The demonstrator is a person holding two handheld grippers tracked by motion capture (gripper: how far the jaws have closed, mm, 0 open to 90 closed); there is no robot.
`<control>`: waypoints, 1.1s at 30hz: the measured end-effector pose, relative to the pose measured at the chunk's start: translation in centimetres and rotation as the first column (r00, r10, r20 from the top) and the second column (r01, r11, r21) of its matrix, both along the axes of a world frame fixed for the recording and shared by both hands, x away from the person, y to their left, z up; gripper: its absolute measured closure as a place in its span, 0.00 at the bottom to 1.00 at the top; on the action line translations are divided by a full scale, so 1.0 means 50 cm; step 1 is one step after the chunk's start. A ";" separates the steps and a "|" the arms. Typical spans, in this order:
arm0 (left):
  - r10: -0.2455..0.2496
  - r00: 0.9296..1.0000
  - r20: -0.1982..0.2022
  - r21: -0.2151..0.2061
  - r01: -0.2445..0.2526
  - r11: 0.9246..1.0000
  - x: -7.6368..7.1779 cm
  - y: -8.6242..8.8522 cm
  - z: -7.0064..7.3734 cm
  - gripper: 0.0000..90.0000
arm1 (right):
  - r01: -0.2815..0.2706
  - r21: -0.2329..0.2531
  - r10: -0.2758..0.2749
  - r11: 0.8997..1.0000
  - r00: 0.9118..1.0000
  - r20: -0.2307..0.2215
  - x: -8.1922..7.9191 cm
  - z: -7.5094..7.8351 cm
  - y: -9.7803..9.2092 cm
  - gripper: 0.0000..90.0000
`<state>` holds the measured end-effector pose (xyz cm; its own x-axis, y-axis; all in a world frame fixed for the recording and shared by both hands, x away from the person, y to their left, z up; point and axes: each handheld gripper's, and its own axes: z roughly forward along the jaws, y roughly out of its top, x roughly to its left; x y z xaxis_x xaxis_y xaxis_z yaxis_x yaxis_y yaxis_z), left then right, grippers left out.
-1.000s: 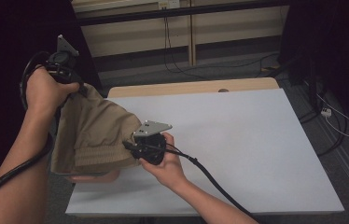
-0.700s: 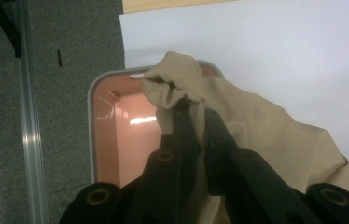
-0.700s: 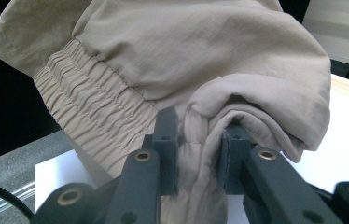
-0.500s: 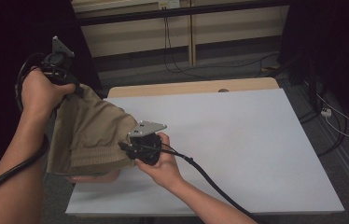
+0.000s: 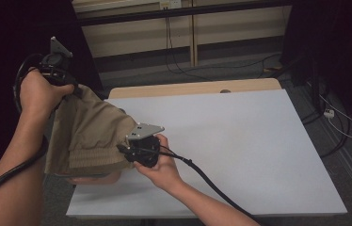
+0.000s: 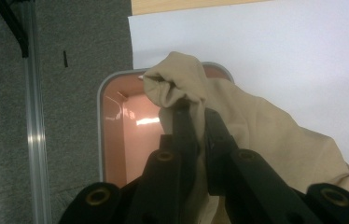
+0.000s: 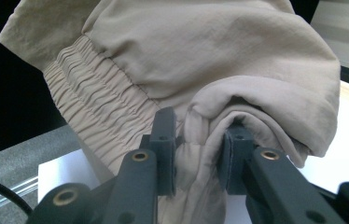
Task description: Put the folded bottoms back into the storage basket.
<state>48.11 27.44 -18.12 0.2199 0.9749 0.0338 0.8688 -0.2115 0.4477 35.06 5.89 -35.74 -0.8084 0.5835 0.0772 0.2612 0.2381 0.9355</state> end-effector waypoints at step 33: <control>0.013 1.000 0.008 0.023 -0.013 1.000 0.004 0.030 -0.006 0.96 | -0.048 -0.001 0.048 0.999 0.999 0.014 0.002 -0.009 0.040 0.75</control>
<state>48.29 28.93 -18.45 0.2071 0.9766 0.0579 0.8680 -0.2107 0.4497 35.14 7.87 -36.17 -0.8367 0.5439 0.0649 0.2359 0.2509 0.9388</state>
